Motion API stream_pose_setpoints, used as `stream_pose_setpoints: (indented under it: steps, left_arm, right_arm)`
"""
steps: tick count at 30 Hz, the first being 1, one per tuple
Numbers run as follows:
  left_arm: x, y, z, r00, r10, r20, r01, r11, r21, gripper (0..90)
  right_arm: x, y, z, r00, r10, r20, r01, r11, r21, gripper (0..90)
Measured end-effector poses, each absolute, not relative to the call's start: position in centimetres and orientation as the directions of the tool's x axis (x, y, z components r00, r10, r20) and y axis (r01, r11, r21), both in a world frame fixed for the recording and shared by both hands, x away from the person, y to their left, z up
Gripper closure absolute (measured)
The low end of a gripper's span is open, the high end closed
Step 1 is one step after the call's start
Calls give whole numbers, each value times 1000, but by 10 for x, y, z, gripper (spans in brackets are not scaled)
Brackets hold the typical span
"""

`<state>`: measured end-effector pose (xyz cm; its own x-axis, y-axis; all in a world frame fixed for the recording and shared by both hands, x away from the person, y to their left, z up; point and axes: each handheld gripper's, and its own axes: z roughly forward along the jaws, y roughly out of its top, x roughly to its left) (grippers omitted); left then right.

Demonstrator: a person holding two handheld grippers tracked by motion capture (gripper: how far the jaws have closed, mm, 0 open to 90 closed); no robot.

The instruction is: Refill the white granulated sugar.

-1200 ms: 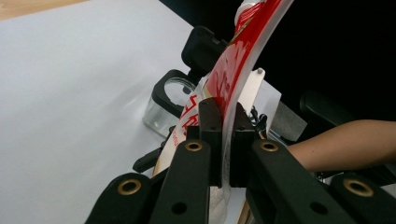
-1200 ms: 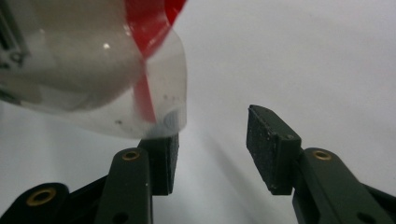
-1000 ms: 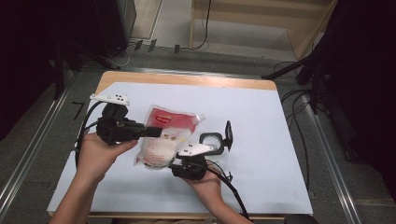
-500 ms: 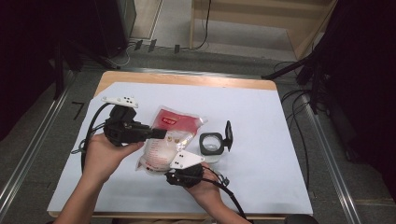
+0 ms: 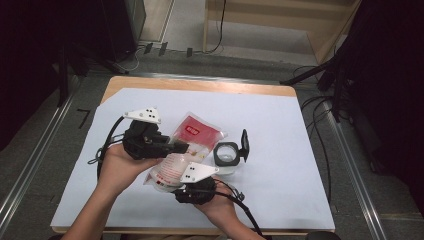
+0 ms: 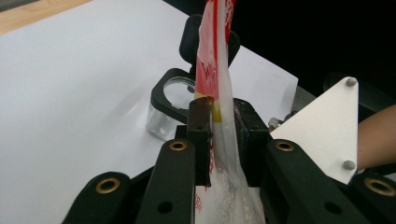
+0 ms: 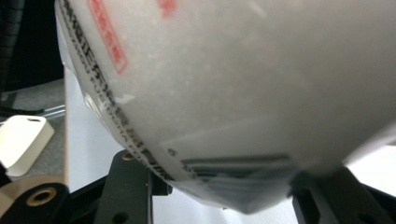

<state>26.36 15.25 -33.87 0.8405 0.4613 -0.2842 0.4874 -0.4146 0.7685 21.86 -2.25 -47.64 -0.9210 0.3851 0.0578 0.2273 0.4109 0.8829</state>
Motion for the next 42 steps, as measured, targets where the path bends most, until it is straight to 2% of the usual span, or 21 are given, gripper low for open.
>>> stream_pose_setpoints:
  steps: [6, 13, 22, 24, 26, 32, 35, 42]
  left_arm:
    - [265, 150, -342, 863, 434, -258, 451, -434, 780, 762]
    - [267, 147, -348, 862, 419, -285, 460, -410, 788, 737]
    - [272, 140, -360, 814, 458, -357, 541, -373, 754, 706]
    - [276, 139, -362, 772, 470, -428, 607, -342, 718, 674]
    - [277, 139, -364, 746, 480, -462, 642, -332, 691, 680]
    - [278, 133, -365, 724, 500, -475, 664, -319, 676, 681]
    - [278, 130, -365, 719, 502, -481, 669, -311, 675, 663]
    - [277, 130, -363, 707, 515, -484, 676, -292, 676, 617]
  right_arm:
    - [217, -23, -475, -926, 367, 92, 247, 402, 881, 542]
    - [216, -24, -470, -930, 347, 125, 265, 394, 880, 542]
    - [211, -21, -468, -933, 331, 141, 273, 399, 875, 560]
    - [208, -19, -467, -938, 321, 134, 263, 402, 877, 574]
    - [206, -18, -466, -941, 313, 130, 257, 407, 877, 581]
    - [201, -13, -468, -940, 328, 96, 241, 436, 867, 567]
    - [199, -13, -470, -933, 343, 110, 258, 425, 868, 598]
    - [202, -15, -472, -926, 347, 151, 292, 402, 868, 608]
